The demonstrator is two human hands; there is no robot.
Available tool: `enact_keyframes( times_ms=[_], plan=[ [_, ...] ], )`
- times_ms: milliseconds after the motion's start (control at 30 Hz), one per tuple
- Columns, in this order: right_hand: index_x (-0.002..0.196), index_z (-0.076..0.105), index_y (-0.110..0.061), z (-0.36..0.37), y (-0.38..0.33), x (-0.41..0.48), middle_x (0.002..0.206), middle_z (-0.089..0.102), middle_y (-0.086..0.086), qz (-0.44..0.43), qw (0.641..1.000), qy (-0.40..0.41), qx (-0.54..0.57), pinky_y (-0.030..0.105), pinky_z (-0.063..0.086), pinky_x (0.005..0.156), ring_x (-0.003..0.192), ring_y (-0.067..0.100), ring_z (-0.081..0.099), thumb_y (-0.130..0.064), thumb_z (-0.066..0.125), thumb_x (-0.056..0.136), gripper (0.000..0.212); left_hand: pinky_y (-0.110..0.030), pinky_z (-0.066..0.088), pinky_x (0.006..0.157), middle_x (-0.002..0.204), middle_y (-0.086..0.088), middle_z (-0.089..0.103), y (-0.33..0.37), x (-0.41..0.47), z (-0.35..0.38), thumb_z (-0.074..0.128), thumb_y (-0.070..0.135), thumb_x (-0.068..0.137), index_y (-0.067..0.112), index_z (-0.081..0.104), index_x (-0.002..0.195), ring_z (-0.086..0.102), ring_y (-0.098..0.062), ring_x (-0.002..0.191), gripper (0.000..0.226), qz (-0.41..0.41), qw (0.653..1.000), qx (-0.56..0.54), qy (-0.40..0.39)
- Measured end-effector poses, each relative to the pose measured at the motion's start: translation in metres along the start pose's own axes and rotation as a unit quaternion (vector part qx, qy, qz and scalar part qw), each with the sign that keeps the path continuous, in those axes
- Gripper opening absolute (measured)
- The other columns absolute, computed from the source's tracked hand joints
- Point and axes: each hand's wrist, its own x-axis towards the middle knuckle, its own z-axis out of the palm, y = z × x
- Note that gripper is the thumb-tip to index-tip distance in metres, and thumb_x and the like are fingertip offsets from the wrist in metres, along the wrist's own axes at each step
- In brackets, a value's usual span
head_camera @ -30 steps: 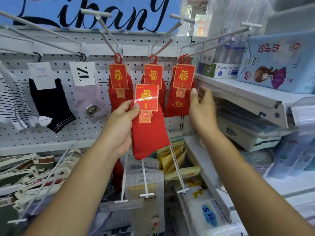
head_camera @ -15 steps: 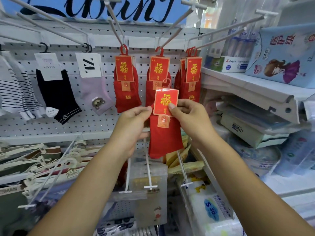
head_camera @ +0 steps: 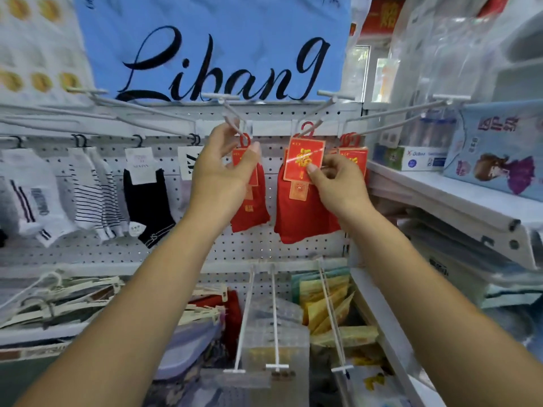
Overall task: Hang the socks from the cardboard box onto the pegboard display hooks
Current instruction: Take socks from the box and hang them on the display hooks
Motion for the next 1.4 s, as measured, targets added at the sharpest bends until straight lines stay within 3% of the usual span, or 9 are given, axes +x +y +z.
enact_keyframes(
  times_ms=[200,433,500,600,867,967,1067,1267,1400],
  plan=[
    [0.11,0.068,-0.013,0.001,0.011,0.016,0.099,0.074,0.008,0.016,0.997,-0.054,-0.044,0.048,0.057,0.091,0.093,0.023,0.072,-0.022,0.066,0.096,0.017,-0.041,0.04,0.116,0.129,0.02,0.059,0.001,0.004,-0.012,0.066,0.027,0.098,0.031,0.055,0.132,0.051,0.002,0.129,0.035,0.009,0.997,0.074,-0.032],
    [0.09,0.064,-0.024,-0.001,0.014,0.028,0.099,0.073,0.002,0.062,0.996,-0.057,-0.042,0.043,0.057,0.093,0.095,0.02,0.071,-0.027,0.072,0.093,0.009,-0.043,0.04,0.116,0.127,0.029,0.054,0.0,0.005,-0.023,0.064,0.025,0.1,0.031,0.05,0.139,0.05,0.007,0.127,0.042,0.009,0.989,0.122,-0.082],
    [0.097,0.065,-0.019,-0.002,0.016,0.027,0.102,0.073,0.004,0.062,0.995,-0.057,-0.051,0.043,0.056,0.093,0.1,0.022,0.07,-0.03,0.072,0.092,0.014,-0.039,0.04,0.116,0.131,0.027,0.053,0.0,0.005,-0.024,0.064,0.026,0.1,0.031,0.049,0.141,0.05,0.007,0.128,0.045,0.007,0.989,0.125,-0.085],
    [0.119,0.061,-0.01,-0.005,0.015,0.014,0.108,0.067,0.0,0.041,0.995,-0.054,-0.07,0.034,0.054,0.089,0.105,0.021,0.066,-0.034,0.071,0.092,0.036,-0.036,0.037,0.117,0.143,0.022,0.053,0.0,0.002,-0.027,0.064,0.029,0.1,0.035,0.047,0.144,0.045,0.006,0.135,0.047,0.001,0.988,0.128,-0.084],
    [0.134,0.056,-0.017,-0.012,0.024,-0.055,0.131,0.06,-0.003,-0.127,0.982,0.007,-0.139,0.024,0.04,0.099,0.118,0.005,0.049,-0.031,0.066,0.096,0.042,-0.022,0.035,0.103,0.135,0.029,0.054,-0.037,-0.064,-0.062,0.064,0.043,0.096,0.042,0.054,0.138,0.046,0.006,0.127,0.043,0.001,0.97,0.234,-0.06],
    [0.137,0.055,-0.016,-0.006,0.022,-0.086,0.137,0.058,-0.002,-0.162,0.974,-0.034,-0.154,0.022,0.035,0.106,0.129,0.012,0.048,-0.03,0.065,0.096,0.044,-0.018,0.033,0.101,0.135,0.027,0.053,-0.043,-0.091,-0.073,0.063,0.042,0.097,0.038,0.055,0.14,0.044,0.009,0.125,0.044,0.005,0.961,0.268,-0.067],
    [0.137,0.055,-0.016,0.006,0.017,-0.122,0.137,0.057,-0.002,-0.184,0.967,-0.097,-0.148,0.021,0.035,0.107,0.13,0.011,0.047,-0.031,0.065,0.096,0.045,-0.021,0.035,0.102,0.138,0.023,0.053,-0.047,-0.118,-0.088,0.065,0.04,0.096,0.037,0.056,0.139,0.041,0.011,0.125,0.044,-0.004,0.955,0.289,-0.069],
    [0.139,0.055,-0.021,0.058,0.005,-0.196,0.139,0.056,-0.005,-0.188,0.945,-0.231,-0.135,0.021,0.035,0.106,0.13,0.01,0.047,-0.037,0.065,0.097,0.046,-0.01,0.028,0.104,0.139,0.021,0.052,-0.058,-0.179,-0.159,0.069,0.046,0.092,0.036,0.058,0.138,0.043,0.004,0.129,0.049,-0.035,0.933,0.349,-0.08],
    [0.14,0.053,-0.025,0.118,-0.013,-0.24,0.144,0.053,-0.004,-0.204,0.918,-0.314,-0.133,0.029,0.037,0.111,0.134,0.013,0.045,-0.04,0.063,0.097,0.047,-0.025,0.034,0.109,0.145,0.014,0.055,-0.063,-0.225,-0.245,0.063,0.058,0.092,0.035,0.056,0.14,0.046,-0.004,0.134,0.054,-0.081,0.916,0.388,-0.069]
  ],
)
